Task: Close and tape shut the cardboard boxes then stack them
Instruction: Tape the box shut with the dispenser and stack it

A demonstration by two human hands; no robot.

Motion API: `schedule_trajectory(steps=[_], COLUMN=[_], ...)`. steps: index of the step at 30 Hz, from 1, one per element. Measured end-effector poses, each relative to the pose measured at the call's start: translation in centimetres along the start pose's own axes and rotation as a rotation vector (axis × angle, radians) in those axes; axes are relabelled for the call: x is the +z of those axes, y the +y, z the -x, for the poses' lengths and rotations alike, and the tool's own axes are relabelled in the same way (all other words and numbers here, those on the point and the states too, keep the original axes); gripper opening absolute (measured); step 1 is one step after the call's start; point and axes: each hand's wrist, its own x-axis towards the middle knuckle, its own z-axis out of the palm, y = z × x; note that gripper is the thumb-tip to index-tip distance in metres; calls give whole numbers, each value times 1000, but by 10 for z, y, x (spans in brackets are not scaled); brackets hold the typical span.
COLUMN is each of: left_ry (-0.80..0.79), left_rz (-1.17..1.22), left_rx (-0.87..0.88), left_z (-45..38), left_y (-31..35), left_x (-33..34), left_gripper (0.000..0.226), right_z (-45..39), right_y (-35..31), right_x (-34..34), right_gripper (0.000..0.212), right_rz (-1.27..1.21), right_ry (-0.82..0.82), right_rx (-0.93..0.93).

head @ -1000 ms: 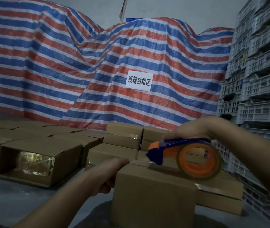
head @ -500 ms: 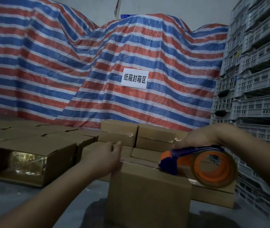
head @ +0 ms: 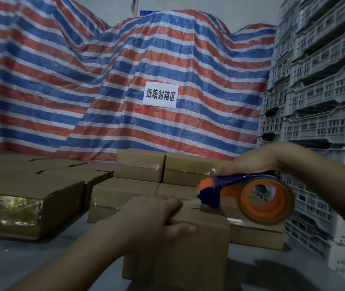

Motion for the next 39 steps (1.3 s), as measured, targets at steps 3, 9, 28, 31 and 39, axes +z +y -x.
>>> schedule_trajectory(steps=[3, 9, 28, 31, 39], left_ry=[14, 29, -151, -128, -140], left_rz=[3, 6, -29, -55, -36], left_rx=[8, 7, 106, 113, 118], left_z=[1, 3, -33, -30, -26], left_y=[-1, 4, 56, 59, 62], left_x=[1, -1, 7, 4, 1], left_gripper=[67, 67, 83, 80, 82], right_z=[15, 8, 25, 41, 32], right_y=[21, 46, 63, 72, 35], right_x=[-11, 6, 16, -2, 22], right_gripper=[56, 66, 61, 52, 59], right_rz=[-64, 147, -77, -135, 444], right_ry=[-27, 64, -5, -65, 58], right_rx=[49, 115, -32, 14, 191])
